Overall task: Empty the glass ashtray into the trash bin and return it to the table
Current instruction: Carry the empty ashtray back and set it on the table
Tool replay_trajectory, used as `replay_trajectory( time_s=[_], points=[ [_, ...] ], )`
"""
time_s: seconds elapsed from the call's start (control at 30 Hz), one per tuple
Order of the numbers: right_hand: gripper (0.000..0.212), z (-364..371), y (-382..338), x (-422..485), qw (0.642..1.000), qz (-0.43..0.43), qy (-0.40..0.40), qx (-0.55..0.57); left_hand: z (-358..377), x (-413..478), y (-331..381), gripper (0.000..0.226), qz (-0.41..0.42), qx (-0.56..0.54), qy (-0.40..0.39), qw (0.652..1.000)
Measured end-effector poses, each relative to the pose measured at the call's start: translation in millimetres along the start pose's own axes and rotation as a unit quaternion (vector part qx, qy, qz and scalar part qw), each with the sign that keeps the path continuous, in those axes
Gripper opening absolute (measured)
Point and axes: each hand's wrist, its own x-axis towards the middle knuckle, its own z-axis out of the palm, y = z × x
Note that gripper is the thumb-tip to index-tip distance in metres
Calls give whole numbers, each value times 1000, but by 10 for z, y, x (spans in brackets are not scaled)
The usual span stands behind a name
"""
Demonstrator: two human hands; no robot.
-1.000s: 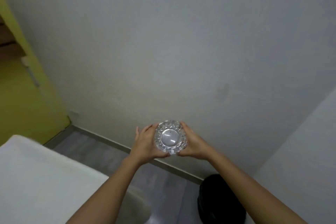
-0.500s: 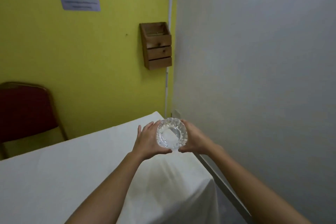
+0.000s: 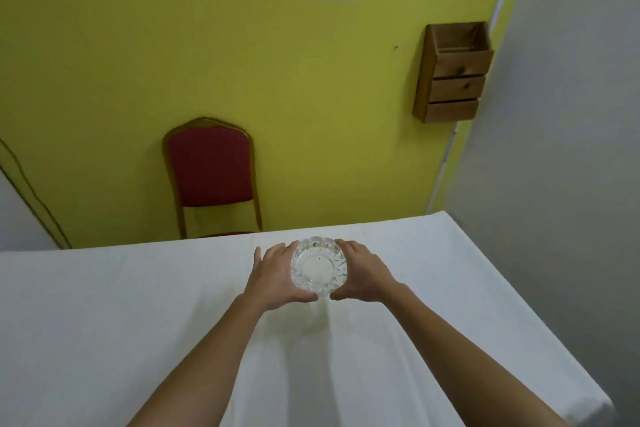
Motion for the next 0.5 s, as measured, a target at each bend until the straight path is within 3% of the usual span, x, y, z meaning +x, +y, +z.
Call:
replay_trajectory(
  time_s=[0.23,0.5],
  points=[
    [107,705,-658,414,998,-2,-56,0,-7,-153,-969,118,-52,38,-49,997],
    [97,1083,-935,488,995,-21,-100,-19,149,-366,-1385,118,-88,54,-96,990]
  ],
)
